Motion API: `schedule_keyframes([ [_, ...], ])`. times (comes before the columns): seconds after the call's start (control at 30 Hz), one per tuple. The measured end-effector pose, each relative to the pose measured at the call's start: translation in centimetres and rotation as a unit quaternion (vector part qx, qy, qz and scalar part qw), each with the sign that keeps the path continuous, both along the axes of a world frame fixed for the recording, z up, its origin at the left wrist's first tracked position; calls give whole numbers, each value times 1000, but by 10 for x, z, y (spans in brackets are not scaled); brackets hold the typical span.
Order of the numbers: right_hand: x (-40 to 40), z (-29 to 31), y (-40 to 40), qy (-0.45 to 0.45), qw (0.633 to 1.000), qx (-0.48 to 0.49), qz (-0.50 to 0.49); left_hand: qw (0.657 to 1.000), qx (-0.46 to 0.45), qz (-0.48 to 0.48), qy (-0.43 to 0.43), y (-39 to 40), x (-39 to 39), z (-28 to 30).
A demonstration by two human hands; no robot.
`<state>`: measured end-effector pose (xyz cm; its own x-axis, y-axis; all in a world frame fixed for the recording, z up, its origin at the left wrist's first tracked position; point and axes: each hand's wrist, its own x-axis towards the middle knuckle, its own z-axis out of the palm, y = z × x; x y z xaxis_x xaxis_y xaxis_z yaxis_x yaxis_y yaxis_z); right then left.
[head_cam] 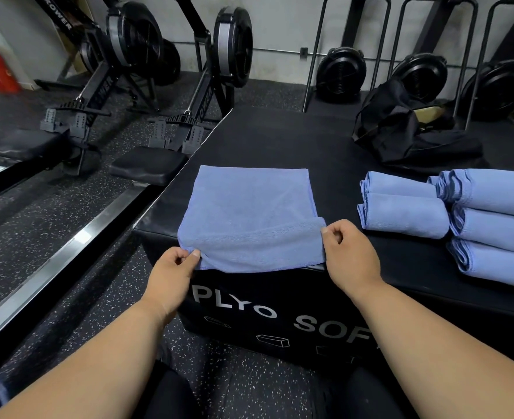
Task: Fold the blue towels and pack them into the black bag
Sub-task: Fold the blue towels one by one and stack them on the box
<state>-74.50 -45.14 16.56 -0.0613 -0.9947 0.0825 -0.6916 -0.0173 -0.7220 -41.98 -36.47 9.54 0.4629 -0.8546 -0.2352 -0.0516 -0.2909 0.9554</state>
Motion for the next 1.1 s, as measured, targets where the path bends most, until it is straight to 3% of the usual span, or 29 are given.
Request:
schedule_keyframes([
  [0.13, 2, 1, -1, -19, 1000, 2, -19, 998, -15, 16, 51, 2, -5, 8],
  [0.37, 7, 8, -11, -206, 978, -28, -12, 992, -55, 35, 104, 0, -12, 11],
  [0.87, 23, -4, -20, -86, 995, -21, 43, 993, -44, 49, 96, -2, -8, 15],
  [1.1, 20, -1, -18, -49, 995, 20, 87, 984, -49, 39, 168, 2, -12, 22],
])
